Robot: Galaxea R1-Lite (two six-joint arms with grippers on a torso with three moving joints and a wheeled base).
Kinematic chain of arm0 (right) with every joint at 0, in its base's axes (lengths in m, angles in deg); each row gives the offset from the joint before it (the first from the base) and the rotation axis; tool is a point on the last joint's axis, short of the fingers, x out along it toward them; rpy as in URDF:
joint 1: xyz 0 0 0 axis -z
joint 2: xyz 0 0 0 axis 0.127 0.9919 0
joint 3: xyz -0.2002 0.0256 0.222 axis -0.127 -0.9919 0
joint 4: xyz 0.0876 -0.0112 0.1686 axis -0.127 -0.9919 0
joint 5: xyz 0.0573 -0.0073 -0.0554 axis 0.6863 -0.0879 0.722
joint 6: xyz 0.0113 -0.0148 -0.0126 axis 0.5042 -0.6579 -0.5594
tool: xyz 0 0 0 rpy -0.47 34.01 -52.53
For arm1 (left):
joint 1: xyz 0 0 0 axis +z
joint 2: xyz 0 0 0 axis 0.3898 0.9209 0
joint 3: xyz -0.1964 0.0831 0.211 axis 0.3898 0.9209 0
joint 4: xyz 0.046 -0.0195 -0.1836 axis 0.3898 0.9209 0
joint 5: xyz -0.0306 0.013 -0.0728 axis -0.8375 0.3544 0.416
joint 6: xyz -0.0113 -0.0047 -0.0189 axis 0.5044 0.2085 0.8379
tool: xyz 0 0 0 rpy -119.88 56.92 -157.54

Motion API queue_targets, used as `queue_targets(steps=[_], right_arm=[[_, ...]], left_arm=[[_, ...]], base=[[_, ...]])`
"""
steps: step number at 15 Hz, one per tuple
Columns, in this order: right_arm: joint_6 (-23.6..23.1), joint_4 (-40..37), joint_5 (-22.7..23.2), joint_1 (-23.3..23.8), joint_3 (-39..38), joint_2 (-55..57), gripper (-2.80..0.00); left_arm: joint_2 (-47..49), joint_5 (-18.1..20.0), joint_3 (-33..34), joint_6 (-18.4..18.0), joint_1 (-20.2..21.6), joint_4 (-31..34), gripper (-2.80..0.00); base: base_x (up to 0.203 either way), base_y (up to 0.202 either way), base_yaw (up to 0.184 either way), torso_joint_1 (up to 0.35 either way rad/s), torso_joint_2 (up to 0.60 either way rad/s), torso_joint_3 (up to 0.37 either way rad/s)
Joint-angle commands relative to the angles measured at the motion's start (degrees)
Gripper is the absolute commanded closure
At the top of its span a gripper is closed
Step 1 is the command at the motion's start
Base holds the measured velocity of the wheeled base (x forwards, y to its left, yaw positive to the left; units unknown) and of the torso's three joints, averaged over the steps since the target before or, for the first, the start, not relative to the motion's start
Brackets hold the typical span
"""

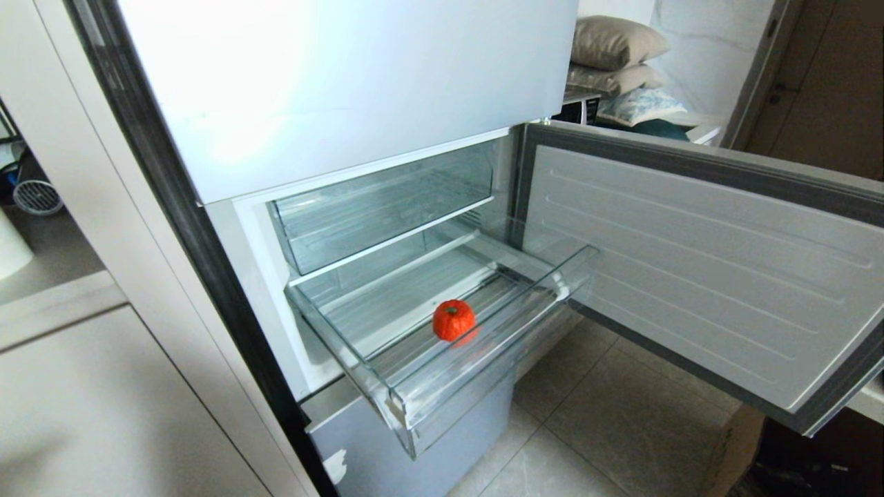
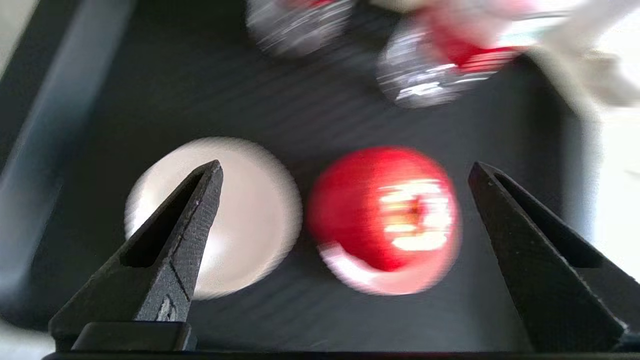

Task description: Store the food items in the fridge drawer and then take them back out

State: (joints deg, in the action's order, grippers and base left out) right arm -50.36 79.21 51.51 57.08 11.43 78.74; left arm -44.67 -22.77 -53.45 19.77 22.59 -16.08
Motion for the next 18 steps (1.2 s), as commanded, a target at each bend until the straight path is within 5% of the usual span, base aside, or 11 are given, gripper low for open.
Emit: queue_targets(steps=[1,9,18], right_arm=[[2.2,3.4,0.3,1.9,-1.1,-0.5,-2.8],[10.6,28.7,7.5,4.4,-17.7,-0.2,-2.8],[10.9,39.8,9.1,5.8,-23.4,4.1,-2.8]], left_arm=[[0.0,0.0,0.0,0.0,0.0,0.0,0.0],[0.0,0.0,0.0,0.0,0.0,0.0,0.0],[0.0,0.0,0.0,0.0,0.0,0.0,0.0]], base=[[0.0,0.0,0.0,0.0,0.0,0.0],[0.0,0.0,0.0,0.0,0.0,0.0],[0.0,0.0,0.0,0.0,0.0,0.0]])
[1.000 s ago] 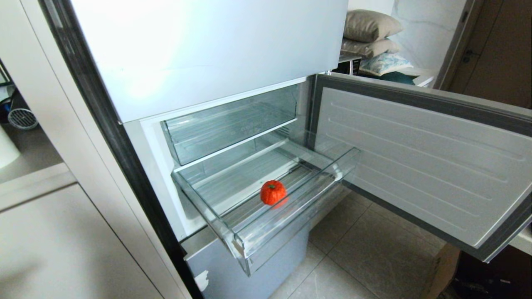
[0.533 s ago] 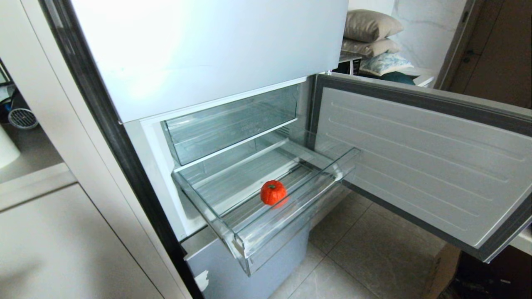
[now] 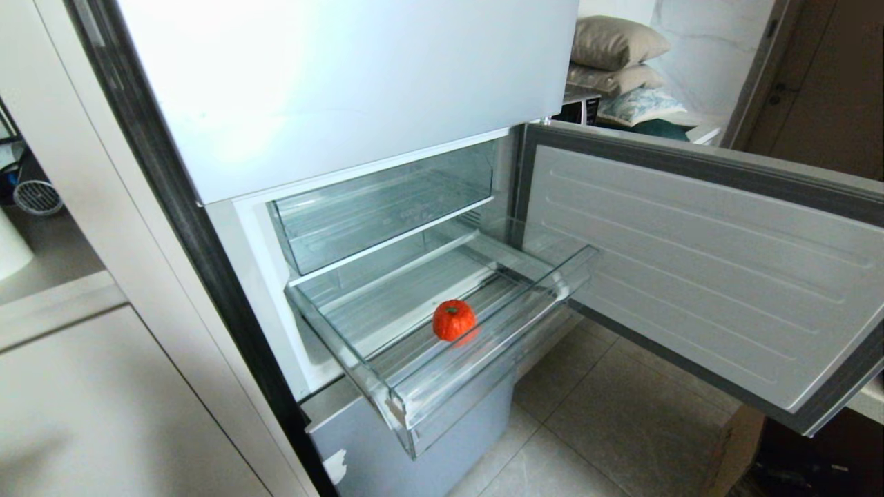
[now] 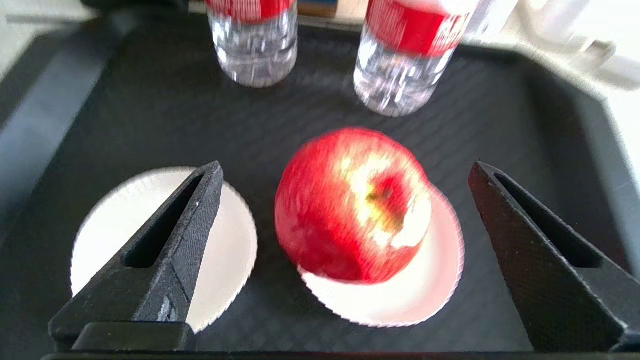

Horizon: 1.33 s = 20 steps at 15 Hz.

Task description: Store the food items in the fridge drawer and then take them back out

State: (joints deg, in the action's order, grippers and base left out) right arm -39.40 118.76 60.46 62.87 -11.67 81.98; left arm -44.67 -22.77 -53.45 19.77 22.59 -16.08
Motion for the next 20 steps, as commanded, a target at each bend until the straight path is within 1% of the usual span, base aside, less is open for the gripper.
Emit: queue_targets(steps=[1,5,20], right_arm=[[-0.1,0.3,0.2,0.2,-0.4,1.2,-2.8],[-0.2,2.2,0.2,0.7,-0.5,2.9,-2.8],[-0.2,2.2,0.3,0.7,0.6,6.4,-2.8]], left_arm=[[0.0,0.0,0.0,0.0,0.0,0.0,0.0],[0.0,0.0,0.0,0.0,0.0,0.0,0.0],[0.0,0.0,0.0,0.0,0.0,0.0,0.0]], base=[[0.0,0.0,0.0,0.0,0.0,0.0],[0.0,0.0,0.0,0.0,0.0,0.0],[0.0,0.0,0.0,0.0,0.0,0.0]])
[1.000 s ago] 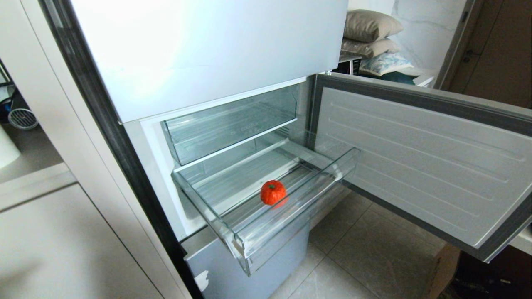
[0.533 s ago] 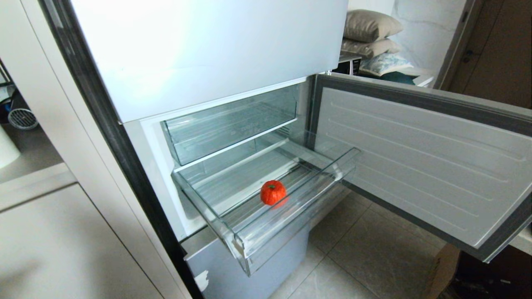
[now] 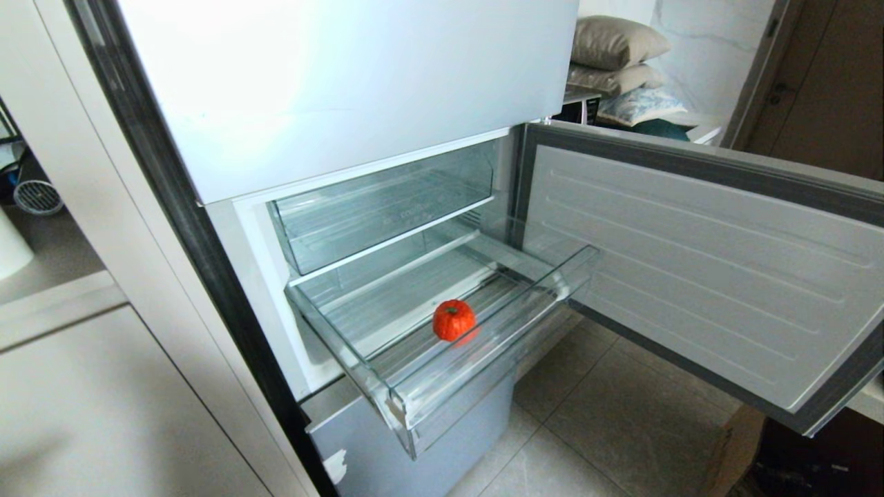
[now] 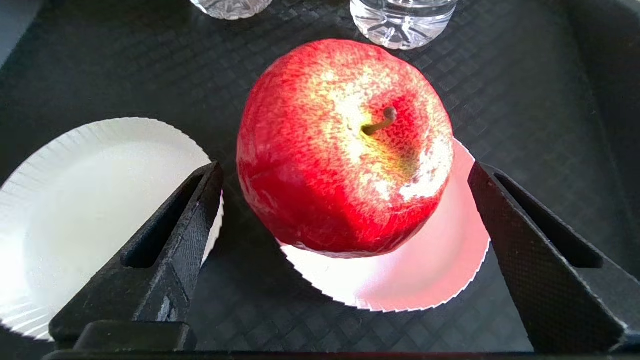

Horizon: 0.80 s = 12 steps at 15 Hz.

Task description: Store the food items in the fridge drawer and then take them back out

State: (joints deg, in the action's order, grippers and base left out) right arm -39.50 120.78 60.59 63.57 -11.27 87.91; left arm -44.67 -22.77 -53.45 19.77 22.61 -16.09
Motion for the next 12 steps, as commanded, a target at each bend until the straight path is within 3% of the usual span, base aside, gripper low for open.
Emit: queue_targets(steps=[1,7,8,12], right_arm=[[-0.1,0.2,0.2,0.0,0.5,0.7,-2.8],[0.0,0.1,0.2,-0.3,0.8,1.0,-2.8],[0.0,0.1,0.2,-0.3,0.8,1.0,0.0],[-0.2,-0.1,1.8,-0.3,0.8,0.9,0.0]], left_arm=[[0.0,0.0,0.0,0.0,0.0,0.0,0.0],[0.0,0.0,0.0,0.0,0.0,0.0,0.0],[0.0,0.0,0.0,0.0,0.0,0.0,0.0],[0.0,0.0,0.0,0.0,0.0,0.0,0.0]], base=[[0.0,0.0,0.0,0.0,0.0,0.0],[0.0,0.0,0.0,0.0,0.0,0.0],[0.0,0.0,0.0,0.0,0.0,0.0],[0.0,0.0,0.0,0.0,0.0,0.0]])
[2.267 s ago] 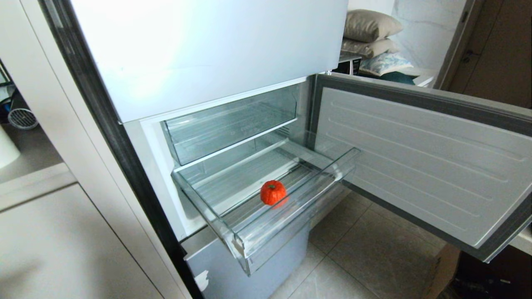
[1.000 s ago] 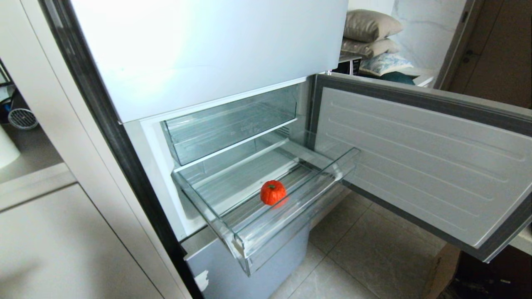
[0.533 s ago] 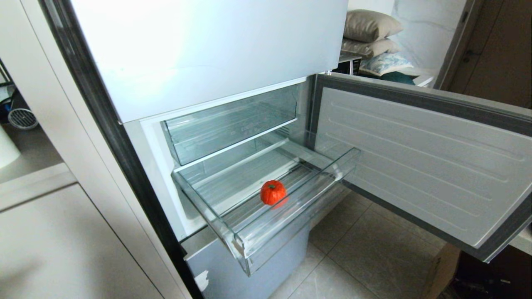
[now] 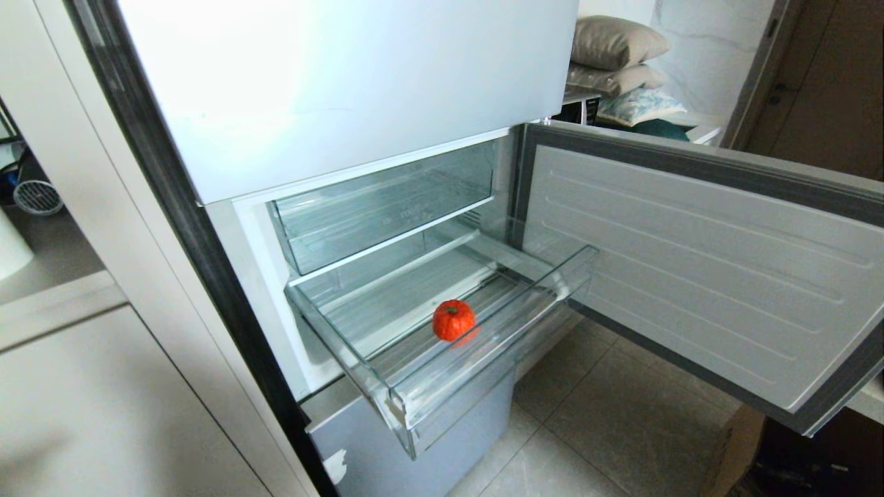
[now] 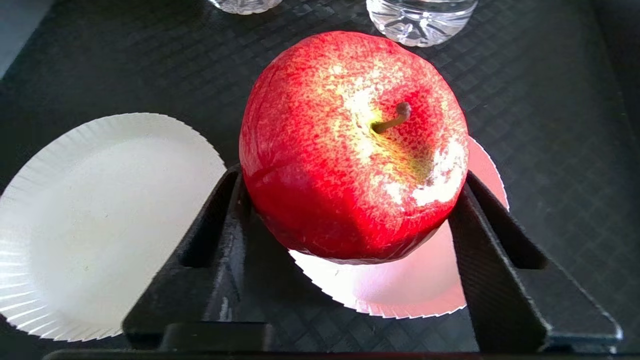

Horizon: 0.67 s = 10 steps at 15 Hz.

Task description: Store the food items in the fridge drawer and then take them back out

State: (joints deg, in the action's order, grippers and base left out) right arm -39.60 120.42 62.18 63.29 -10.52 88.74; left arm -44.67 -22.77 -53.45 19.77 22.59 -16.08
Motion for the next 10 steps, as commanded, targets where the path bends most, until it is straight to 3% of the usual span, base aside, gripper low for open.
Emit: queue_targets(steps=[1,7,10], right_arm=[[-0.1,0.2,0.2,0.0,0.0,-0.1,0.0],[-0.3,0.0,-0.2,0.8,-0.4,-3.8,0.0],[-3.7,-3.1,-0.7,1.6,0.3,-3.8,0.0]], left_arm=[[0.0,0.0,0.0,0.0,0.0,0.0,0.0],[0.0,0.0,0.0,0.0,0.0,0.0,0.0],[0.0,0.0,0.0,0.0,0.0,0.0,0.0]], base=[[0.0,0.0,0.0,0.0,0.0,0.0],[0.0,0.0,0.0,0.0,0.0,0.0],[0.0,0.0,0.0,0.0,0.0,0.0]])
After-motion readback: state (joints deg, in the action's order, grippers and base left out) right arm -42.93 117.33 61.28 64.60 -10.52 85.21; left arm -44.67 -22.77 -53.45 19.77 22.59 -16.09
